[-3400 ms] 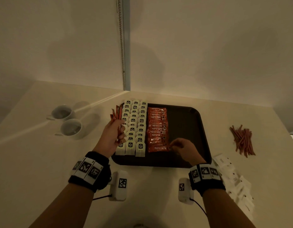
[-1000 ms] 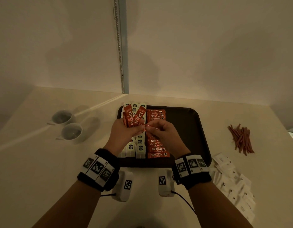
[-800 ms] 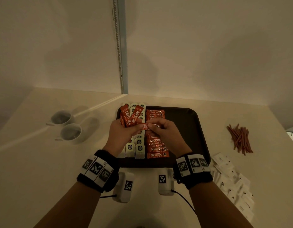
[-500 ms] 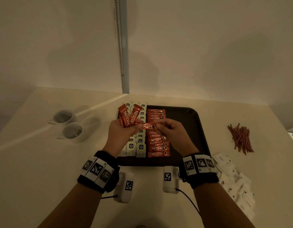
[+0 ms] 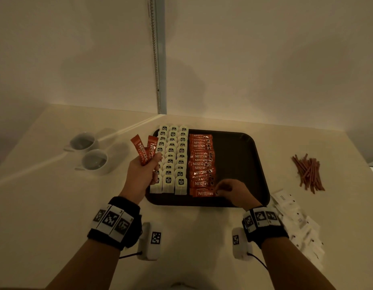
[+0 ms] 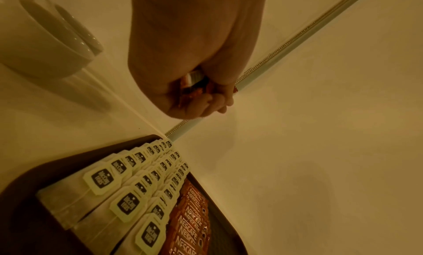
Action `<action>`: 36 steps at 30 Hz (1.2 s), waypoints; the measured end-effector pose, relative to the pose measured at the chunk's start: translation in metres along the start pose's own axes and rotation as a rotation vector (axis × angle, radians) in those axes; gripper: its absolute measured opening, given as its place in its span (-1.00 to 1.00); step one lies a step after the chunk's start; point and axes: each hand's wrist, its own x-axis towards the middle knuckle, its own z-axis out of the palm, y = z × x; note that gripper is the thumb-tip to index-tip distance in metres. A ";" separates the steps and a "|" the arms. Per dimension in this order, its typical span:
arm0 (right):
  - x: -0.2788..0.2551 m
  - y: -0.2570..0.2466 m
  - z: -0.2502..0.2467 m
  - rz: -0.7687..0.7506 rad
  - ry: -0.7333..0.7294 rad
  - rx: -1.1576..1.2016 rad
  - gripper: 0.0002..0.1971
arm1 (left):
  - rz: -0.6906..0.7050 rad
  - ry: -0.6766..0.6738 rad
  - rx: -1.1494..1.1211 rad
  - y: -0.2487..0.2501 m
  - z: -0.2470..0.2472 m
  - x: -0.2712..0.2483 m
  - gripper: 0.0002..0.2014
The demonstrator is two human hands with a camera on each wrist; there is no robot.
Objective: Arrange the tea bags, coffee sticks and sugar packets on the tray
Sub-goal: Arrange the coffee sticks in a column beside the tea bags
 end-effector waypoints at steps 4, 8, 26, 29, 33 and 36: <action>0.002 0.004 0.013 0.046 -0.024 -0.032 -0.81 | -0.010 -0.034 0.039 -0.002 -0.002 0.000 -0.79; 0.004 0.004 0.020 0.040 0.055 -0.061 -0.81 | -0.024 -0.046 0.047 -0.005 -0.001 -0.001 -0.81; 0.012 -0.016 0.037 -0.227 0.072 -0.442 -0.63 | -0.024 -0.046 0.045 -0.003 -0.006 -0.006 -0.79; 0.013 -0.018 0.037 -0.236 0.058 -0.482 -0.70 | -0.027 -0.041 0.034 -0.003 -0.007 -0.006 -0.79; 0.013 -0.021 0.038 -0.245 0.042 -0.536 -0.75 | -0.024 -0.042 0.032 -0.003 -0.008 -0.006 -0.79; 0.012 -0.022 0.037 -0.241 0.023 -0.553 -0.78 | -0.023 -0.043 0.029 -0.003 -0.008 -0.005 -0.79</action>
